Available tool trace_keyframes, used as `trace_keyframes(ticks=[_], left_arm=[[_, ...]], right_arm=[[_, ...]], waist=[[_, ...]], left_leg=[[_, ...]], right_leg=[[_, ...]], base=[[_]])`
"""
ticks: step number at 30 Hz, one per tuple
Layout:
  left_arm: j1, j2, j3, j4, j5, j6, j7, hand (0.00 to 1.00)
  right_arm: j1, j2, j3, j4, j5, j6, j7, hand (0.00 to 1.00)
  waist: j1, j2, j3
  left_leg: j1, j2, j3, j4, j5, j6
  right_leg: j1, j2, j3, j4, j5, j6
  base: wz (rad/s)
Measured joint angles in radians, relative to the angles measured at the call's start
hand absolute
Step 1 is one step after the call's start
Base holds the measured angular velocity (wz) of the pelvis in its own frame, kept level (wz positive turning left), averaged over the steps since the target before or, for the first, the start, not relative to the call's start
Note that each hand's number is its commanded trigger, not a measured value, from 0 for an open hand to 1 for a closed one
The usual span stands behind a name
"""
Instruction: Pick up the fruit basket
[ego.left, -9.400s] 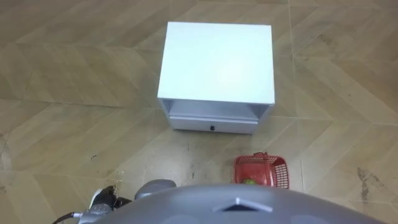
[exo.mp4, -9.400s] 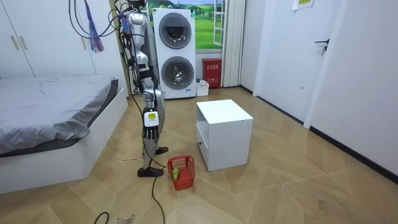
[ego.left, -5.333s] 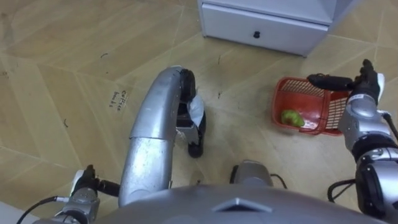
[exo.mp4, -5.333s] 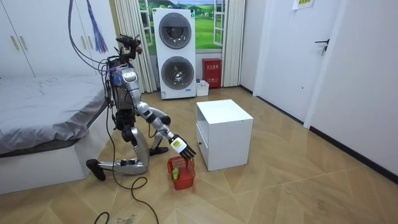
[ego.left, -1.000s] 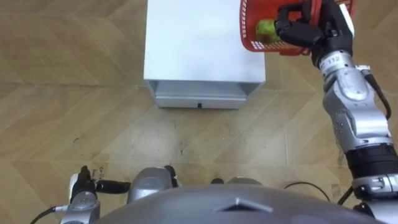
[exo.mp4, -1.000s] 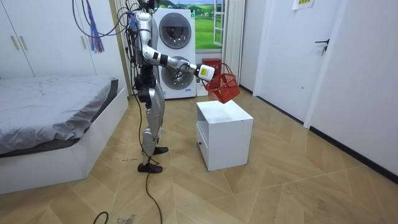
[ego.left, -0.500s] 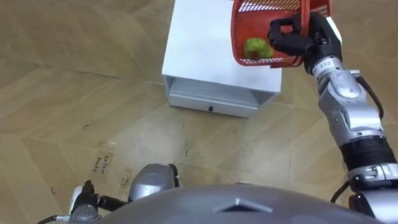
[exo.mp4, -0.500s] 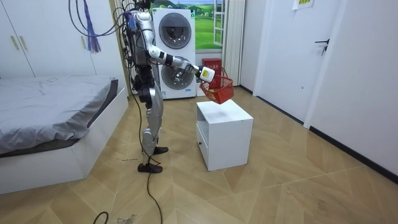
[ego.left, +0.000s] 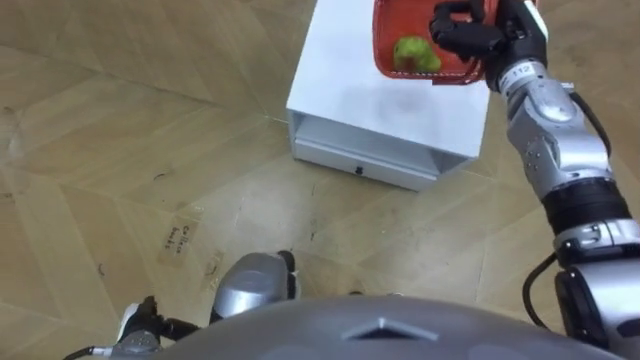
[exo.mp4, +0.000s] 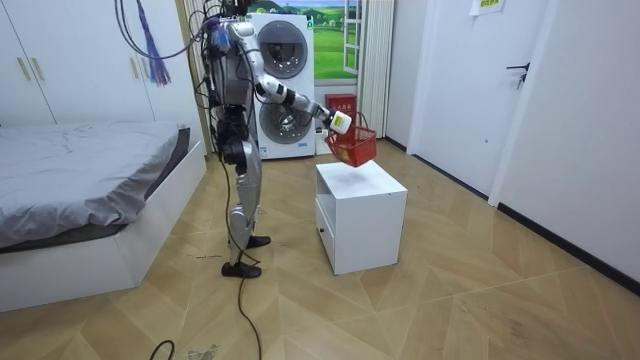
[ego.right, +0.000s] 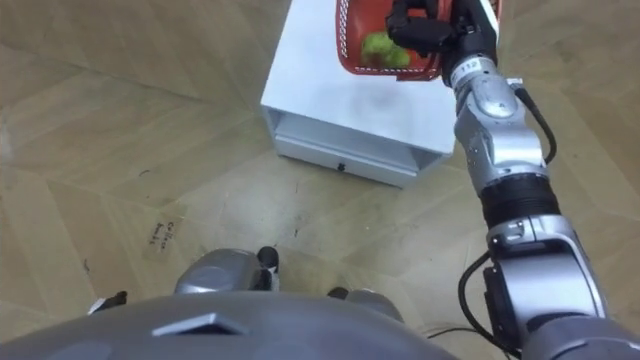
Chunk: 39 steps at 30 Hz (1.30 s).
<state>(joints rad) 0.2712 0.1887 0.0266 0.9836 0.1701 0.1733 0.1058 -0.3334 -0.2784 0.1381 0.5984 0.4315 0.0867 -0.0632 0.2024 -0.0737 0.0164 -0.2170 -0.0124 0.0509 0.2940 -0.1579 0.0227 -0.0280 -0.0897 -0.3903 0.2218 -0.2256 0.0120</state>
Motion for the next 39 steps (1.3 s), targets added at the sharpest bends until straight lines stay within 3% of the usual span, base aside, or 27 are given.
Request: trace_keyframes(ticks=[4, 14, 15, 16, 21, 39], left_arm=[[0.0, -0.003, -0.001, 0.009, 0.0, 0.009, -0.009, 0.0], [0.0, 0.0, 0.0, 0.019, 0.0, 0.011, -0.01, 0.0], [0.0, 0.0, 0.0, 0.019, 0.0, 0.011, -0.012, 0.0], [0.0, 0.0, 0.0, 0.019, 0.0, 0.011, -0.013, 0.0], [-0.009, 0.001, 0.0, 0.017, 0.0, 0.015, -0.033, 0.0], [-0.027, 0.009, 0.0, 0.022, 0.0, 0.018, -0.031, 0.0]], right_arm=[[-0.039, 0.003, 0.0, 0.134, 0.036, 0.009, -0.003, 1.0], [-0.082, 0.0, -0.001, 0.253, 0.151, 0.026, 0.018, 1.0], [-0.082, 0.0, 0.0, 0.261, 0.166, 0.026, 0.023, 0.57], [-0.082, 0.0, 0.0, 0.266, 0.176, 0.027, 0.023, 0.0], [-0.101, -0.001, 0.008, 0.367, 0.242, 0.047, 0.068, 0.0], [-0.121, -0.009, -0.004, 0.437, 0.245, 0.079, 0.144, 0.0]], waist=[[0.026, 0.002, 0.0015], [0.038, -0.001, 0.0051], [0.039, -0.002, 0.0055], [0.041, -0.002, 0.006], [0.051, -0.013, 0.0115], [0.052, -0.021, 0.0117]], left_leg=[[-0.015, -0.004, -0.011, 0.0, 0.003, 0.005], [-0.052, -0.027, -0.03, -0.004, 0.011, 0.019], [-0.052, -0.028, -0.032, -0.004, 0.011, 0.019], [-0.052, -0.029, -0.033, -0.004, 0.011, 0.019], [-0.061, -0.032, -0.04, -0.001, 0.012, 0.02], [-0.07, -0.033, -0.037, 0.007, 0.014, 0.024]], right_leg=[[-0.013, -0.011, -0.01, 0.008, -0.002, 0.003], [-0.045, -0.023, -0.023, 0.018, -0.008, 0.015], [-0.044, -0.024, -0.024, 0.018, -0.008, 0.015], [-0.044, -0.024, -0.024, 0.018, -0.008, 0.015], [-0.048, -0.029, -0.029, 0.018, -0.008, 0.015], [-0.063, -0.033, -0.035, 0.036, -0.007, 0.018]], base=[[0.1], [0.08], [0.0], [0.0], [0.04], [0.0]])
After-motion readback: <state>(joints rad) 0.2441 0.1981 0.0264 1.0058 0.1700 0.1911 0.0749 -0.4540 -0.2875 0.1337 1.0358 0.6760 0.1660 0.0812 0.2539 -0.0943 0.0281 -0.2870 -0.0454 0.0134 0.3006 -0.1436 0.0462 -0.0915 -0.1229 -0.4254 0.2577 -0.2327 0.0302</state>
